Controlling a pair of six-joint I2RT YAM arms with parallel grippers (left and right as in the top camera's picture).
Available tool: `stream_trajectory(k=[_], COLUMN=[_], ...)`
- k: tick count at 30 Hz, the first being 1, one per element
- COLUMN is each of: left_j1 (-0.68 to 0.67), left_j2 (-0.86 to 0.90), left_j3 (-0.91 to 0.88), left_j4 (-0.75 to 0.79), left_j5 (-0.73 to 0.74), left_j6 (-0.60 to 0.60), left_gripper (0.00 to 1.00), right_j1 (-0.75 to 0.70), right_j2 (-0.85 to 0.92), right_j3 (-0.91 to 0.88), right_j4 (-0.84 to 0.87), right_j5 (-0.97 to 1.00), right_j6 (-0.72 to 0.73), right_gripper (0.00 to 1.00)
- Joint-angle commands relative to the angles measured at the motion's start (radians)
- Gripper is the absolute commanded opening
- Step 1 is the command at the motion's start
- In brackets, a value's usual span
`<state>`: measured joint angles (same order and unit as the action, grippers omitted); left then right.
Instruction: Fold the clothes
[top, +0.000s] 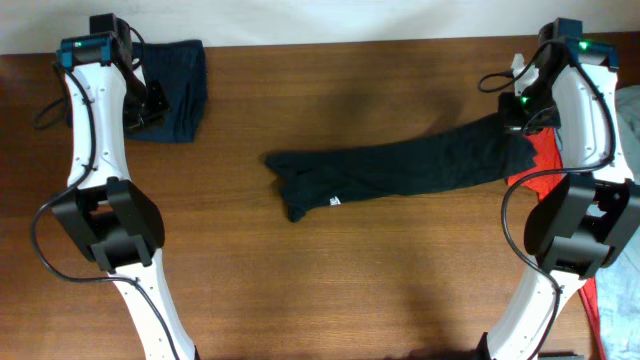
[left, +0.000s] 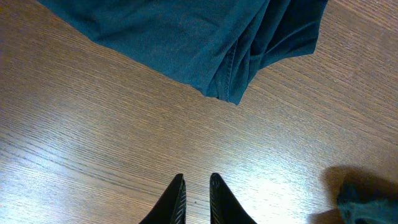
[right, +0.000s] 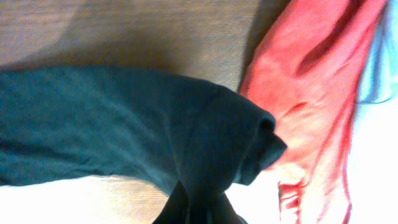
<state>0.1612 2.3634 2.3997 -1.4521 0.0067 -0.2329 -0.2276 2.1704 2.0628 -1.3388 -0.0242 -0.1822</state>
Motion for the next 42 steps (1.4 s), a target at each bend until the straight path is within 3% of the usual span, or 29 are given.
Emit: stream_trajectory(k=[1, 7, 16, 28, 30, 31, 32, 36, 39, 42], left_j1=[0.0, 0.0, 0.0, -0.001, -0.001, -0.001, -0.001, -0.001, -0.001, -0.001], left_j2=[-0.037, -0.037, -0.037, -0.037, -0.037, -0.037, -0.037, -0.037, -0.037, -0.037], left_j3=[0.019, 0.019, 0.019, 0.019, 0.019, 0.019, 0.019, 0.019, 0.019, 0.019], left_j4=[-0.003, -0.003, -0.003, -0.008, -0.015, -0.016, -0.015, -0.016, -0.019, -0.019], left_j5=[-0.007, -0.007, -0.007, 0.016, 0.016, 0.016, 0.016, 0.016, 0.016, 0.016], left_j6=[-0.006, -0.006, -0.006, -0.006, -0.006, -0.006, -0.006, -0.006, -0.006, -0.006], left_gripper=[0.16, 0.16, 0.17, 0.22, 0.22, 0.22, 0.23, 0.28, 0.32, 0.43], right_j1=[0.062, 0.239, 0.451, 0.557, 0.557, 0.557, 0.555, 0.533, 0.503, 0.466], right_j2=[-0.006, -0.006, -0.004, -0.003, -0.003, -0.003, -0.003, -0.006, -0.016, -0.03], right_j3=[0.021, 0.014, -0.08, -0.313, -0.313, -0.313, -0.313, -0.307, -0.293, -0.293], right_j4=[-0.029, -0.073, -0.027, 0.374, 0.385, 0.388, 0.392, 0.426, 0.359, 0.285], right_j5=[-0.064, -0.1, -0.099, -0.098, -0.096, -0.095, -0.095, -0.1, -0.13, -0.129], right_j6=[0.066, 0.178, 0.184, 0.263, 0.262, 0.261, 0.261, 0.262, 0.261, 0.261], right_gripper=[0.04, 0.04, 0.04, 0.08, 0.24, 0.43, 0.5, 0.56, 0.56, 0.56])
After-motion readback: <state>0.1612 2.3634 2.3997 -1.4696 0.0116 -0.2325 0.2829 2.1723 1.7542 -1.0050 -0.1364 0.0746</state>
